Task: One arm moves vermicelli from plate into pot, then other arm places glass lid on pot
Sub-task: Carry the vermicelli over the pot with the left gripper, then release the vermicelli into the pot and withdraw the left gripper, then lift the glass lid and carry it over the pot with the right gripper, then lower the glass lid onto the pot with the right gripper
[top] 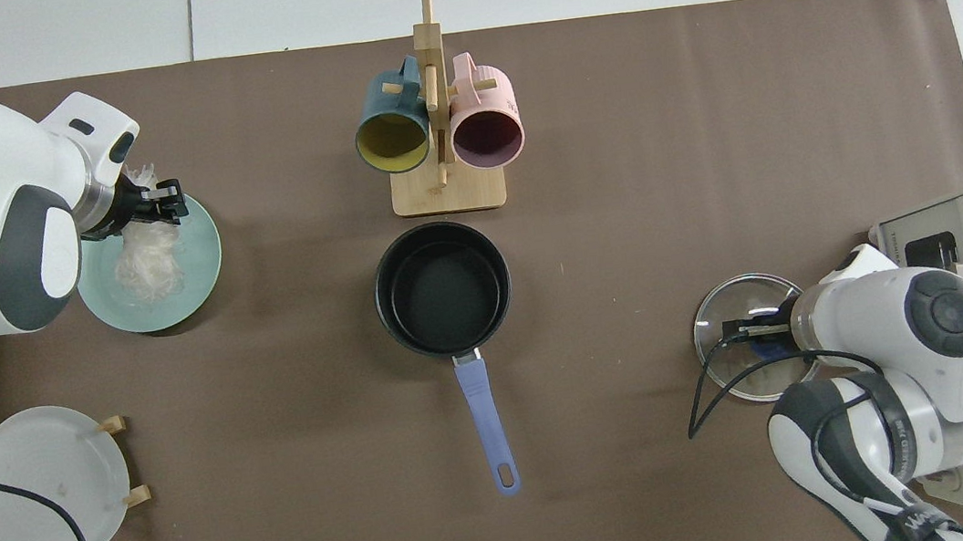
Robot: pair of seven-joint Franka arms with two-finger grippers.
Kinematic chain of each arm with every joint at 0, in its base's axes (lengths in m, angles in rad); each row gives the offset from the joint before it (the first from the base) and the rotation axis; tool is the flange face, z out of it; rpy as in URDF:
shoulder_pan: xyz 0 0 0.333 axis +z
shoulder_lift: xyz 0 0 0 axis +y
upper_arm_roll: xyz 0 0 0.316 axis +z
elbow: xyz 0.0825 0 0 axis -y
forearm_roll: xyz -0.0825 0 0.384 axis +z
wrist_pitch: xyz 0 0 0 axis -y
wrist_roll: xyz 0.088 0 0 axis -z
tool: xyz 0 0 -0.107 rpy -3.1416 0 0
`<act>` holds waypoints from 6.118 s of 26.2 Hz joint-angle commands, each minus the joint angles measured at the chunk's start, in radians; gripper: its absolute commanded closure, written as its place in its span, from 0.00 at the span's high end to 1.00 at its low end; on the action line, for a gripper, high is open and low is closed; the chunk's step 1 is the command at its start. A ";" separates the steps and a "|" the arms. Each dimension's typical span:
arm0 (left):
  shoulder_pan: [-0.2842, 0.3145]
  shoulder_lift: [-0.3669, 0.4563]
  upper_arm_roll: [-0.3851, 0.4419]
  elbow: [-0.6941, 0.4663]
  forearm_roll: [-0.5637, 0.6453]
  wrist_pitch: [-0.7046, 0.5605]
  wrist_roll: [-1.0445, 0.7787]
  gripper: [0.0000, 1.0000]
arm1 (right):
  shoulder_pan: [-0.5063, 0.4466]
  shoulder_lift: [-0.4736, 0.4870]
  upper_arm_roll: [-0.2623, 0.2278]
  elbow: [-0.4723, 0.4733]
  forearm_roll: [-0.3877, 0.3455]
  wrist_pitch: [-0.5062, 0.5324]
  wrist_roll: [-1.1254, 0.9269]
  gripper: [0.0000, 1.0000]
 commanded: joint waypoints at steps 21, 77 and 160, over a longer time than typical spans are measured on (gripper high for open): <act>-0.086 0.107 -0.206 -0.202 -0.065 0.376 -0.382 0.00 | 0.001 -0.169 0.002 0.210 -0.006 -0.365 -0.049 0.00; -0.004 -0.234 0.118 -0.013 -0.007 -0.294 0.265 1.00 | -0.018 0.023 0.449 0.448 0.029 -0.379 0.680 0.00; -0.003 -0.311 0.277 -0.036 -0.087 -0.357 0.473 1.00 | 0.119 0.641 0.568 0.971 -0.376 -0.408 1.165 0.00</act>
